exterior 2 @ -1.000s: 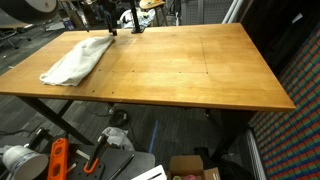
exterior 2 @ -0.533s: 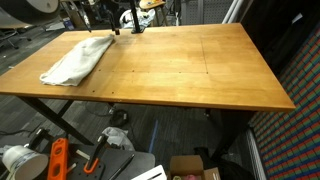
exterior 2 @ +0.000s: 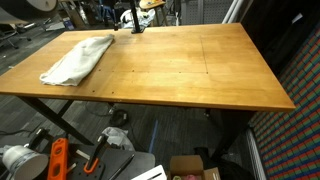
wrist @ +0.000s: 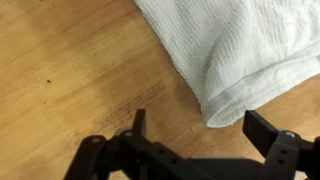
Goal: Fold the towel in half
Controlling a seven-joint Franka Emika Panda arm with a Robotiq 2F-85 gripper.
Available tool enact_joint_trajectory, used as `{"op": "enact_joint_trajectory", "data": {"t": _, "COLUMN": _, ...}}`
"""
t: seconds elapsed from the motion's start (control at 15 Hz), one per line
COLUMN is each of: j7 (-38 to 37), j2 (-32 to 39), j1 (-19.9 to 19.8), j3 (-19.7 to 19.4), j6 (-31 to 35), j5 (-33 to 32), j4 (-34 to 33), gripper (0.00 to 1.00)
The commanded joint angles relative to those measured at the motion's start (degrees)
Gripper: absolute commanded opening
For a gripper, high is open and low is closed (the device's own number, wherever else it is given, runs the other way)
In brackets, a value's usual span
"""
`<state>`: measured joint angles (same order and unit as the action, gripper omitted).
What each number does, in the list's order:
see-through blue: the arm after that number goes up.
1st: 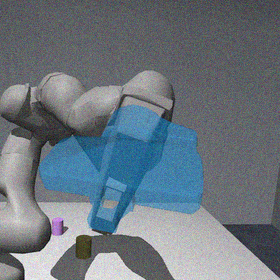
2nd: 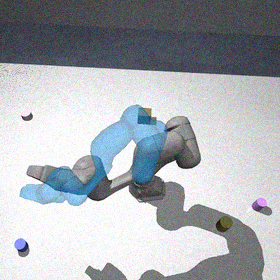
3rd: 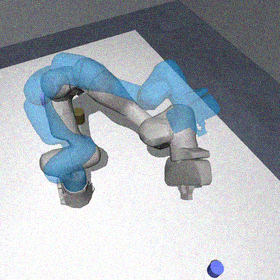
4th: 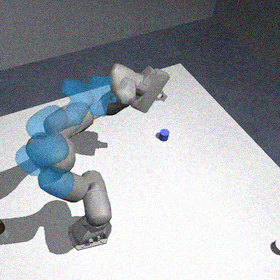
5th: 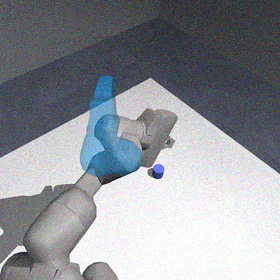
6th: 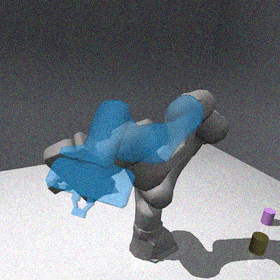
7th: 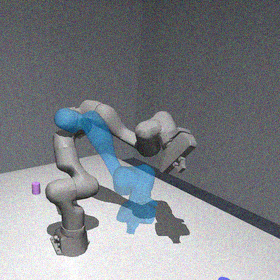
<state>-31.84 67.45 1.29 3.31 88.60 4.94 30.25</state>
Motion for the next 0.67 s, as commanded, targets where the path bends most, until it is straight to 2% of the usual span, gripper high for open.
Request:
{"op": "enact_joint_trajectory", "data": {"t": 0.0, "j7": 10.0, "j2": -2.1, "j1": 0.6, "j3": 1.5, "j6": -0.2, "j5": -0.3, "j4": 2.5, "gripper": 1.0}}
{"op": "enact_joint_trajectory", "data": {"t": 0.33, "j7": 24.8, "j2": -2.8, "j1": 0.6, "j3": 3.1, "j6": 1.9, "j5": -0.4, "j4": 6.3, "gripper": 1.0}}
{"op": "enact_joint_trajectory", "data": {"t": 0.4, "j7": 27.9, "j2": -3.2, "j1": 0.5, "j3": 3.2, "j6": 2.7, "j5": -0.4, "j4": 7.4, "gripper": 0.75}}
{"op": "enact_joint_trajectory", "data": {"t": 0.47, "j7": 31.1, "j2": -3.6, "j1": 0.3, "j3": 3.3, "j6": 3.8, "j5": -0.4, "j4": 8.4, "gripper": 0.74}}
{"op": "enact_joint_trajectory", "data": {"t": 0.6, "j7": 37.3, "j2": -4.5, "j1": -0.2, "j3": 3.5, "j6": 6.4, "j5": -0.2, "j4": 10.8, "gripper": 0.58}}
